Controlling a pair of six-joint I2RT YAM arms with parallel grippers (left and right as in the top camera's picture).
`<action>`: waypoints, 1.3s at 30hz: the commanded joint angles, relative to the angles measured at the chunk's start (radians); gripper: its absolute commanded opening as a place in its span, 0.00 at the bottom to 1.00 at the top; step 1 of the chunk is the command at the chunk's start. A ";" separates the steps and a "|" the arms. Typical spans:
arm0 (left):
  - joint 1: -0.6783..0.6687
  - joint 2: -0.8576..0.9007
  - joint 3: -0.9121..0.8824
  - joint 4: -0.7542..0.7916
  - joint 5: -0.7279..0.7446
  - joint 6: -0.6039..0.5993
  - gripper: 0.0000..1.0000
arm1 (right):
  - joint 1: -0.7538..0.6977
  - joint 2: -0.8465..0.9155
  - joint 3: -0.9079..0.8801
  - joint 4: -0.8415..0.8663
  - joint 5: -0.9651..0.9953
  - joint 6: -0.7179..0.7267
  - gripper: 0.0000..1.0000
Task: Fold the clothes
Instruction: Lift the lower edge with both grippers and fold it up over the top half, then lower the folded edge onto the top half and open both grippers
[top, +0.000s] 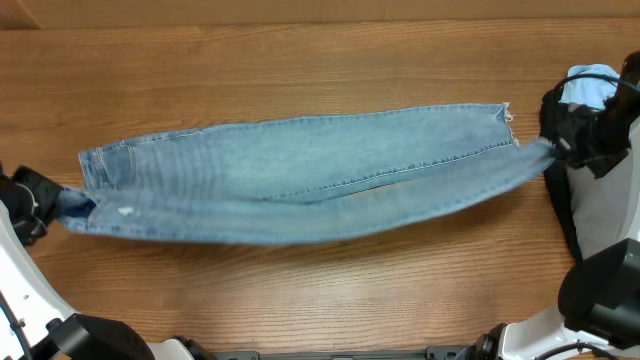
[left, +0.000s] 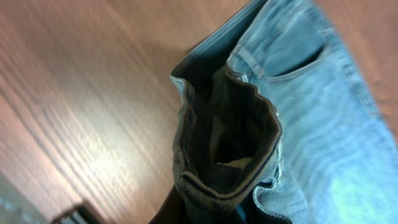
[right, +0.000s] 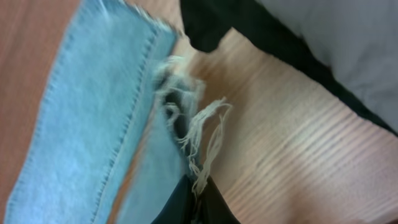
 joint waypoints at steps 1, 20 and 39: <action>-0.016 0.037 0.105 0.021 -0.015 -0.022 0.04 | -0.001 0.044 0.080 0.014 0.029 0.023 0.04; -0.113 0.132 0.127 0.255 -0.061 -0.021 0.04 | 0.047 0.172 0.164 0.127 0.029 0.096 0.04; -0.194 0.219 0.127 0.401 -0.126 -0.002 0.04 | 0.079 0.232 0.165 0.200 0.043 0.162 0.04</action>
